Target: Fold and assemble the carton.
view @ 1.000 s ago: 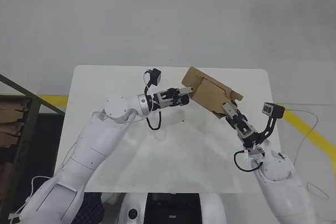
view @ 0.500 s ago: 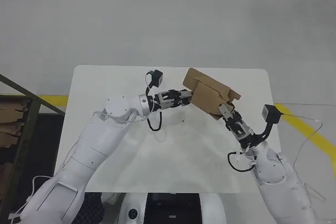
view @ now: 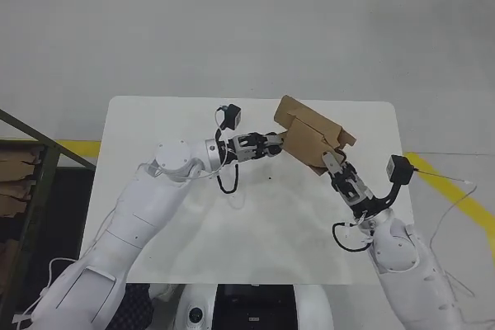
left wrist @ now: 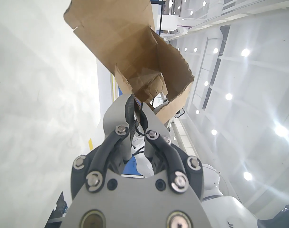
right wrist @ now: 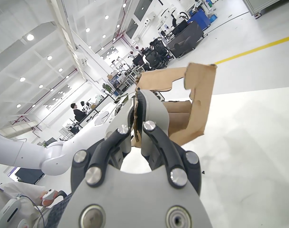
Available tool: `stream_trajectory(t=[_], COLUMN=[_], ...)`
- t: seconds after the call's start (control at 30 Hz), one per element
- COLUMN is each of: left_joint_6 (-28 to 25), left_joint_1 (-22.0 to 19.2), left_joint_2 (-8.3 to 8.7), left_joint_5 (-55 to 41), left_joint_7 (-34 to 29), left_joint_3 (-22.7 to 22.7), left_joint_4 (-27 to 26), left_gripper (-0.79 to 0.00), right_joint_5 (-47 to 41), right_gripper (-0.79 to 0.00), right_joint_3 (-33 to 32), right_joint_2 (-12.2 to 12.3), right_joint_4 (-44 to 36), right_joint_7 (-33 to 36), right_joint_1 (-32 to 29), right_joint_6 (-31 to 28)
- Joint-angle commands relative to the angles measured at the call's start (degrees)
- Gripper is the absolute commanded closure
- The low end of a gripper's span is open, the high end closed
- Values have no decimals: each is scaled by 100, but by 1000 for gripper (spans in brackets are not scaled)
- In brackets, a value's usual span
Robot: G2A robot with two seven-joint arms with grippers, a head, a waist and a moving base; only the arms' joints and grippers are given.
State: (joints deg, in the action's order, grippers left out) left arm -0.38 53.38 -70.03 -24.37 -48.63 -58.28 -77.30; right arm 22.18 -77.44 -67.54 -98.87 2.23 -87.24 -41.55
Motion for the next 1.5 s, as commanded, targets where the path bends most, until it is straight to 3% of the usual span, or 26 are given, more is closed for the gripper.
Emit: stream_trajectory(t=[0.0, 0.2, 0.23, 0.27, 0.3, 0.67, 0.97, 1.17, 1.47], left_joint_6=[7, -20, -31, -40, -48, -299, -561, -607, -380], left_joint_1=[-21, -74, -79, -81, -80, -13, 154, 137, -14], left_joint_2=[-10, -31, -31, -31, -29, 58, 174, 242, 306], left_joint_5=[-21, -69, -63, -44, -24, 526, 909, 1215, 1852], left_joint_7=[-15, -48, -41, -21, -2, 20, -184, -647, -1627], left_joint_3=[15, 22, 14, 3, -10, -265, -584, -653, -349], left_joint_4=[28, 111, 125, 139, 148, -33, -268, -336, -489], left_gripper=[0, 0, 0, 0, 0, 0, 0, 0, 0], right_joint_5=[93, 241, 248, 242, 229, -652, -1831, -1900, -1931], right_gripper=[0, -25, -246, -588, -785, -785, -785, -785, -785], right_joint_3=[7, 36, 37, 40, 35, -210, -827, -1057, -1020], right_joint_2=[-6, -24, -25, -26, -26, 33, 221, 317, 437], right_joint_4=[-5, 9, 18, 30, 42, 184, 429, 682, 1253], right_joint_7=[-58, -175, -176, -167, -156, 486, 2154, 2935, 4059], right_joint_1=[-7, -30, -32, -35, -35, -81, 55, 332, 1009], right_joint_6=[12, 35, 40, 46, 55, 74, 256, 165, -141])
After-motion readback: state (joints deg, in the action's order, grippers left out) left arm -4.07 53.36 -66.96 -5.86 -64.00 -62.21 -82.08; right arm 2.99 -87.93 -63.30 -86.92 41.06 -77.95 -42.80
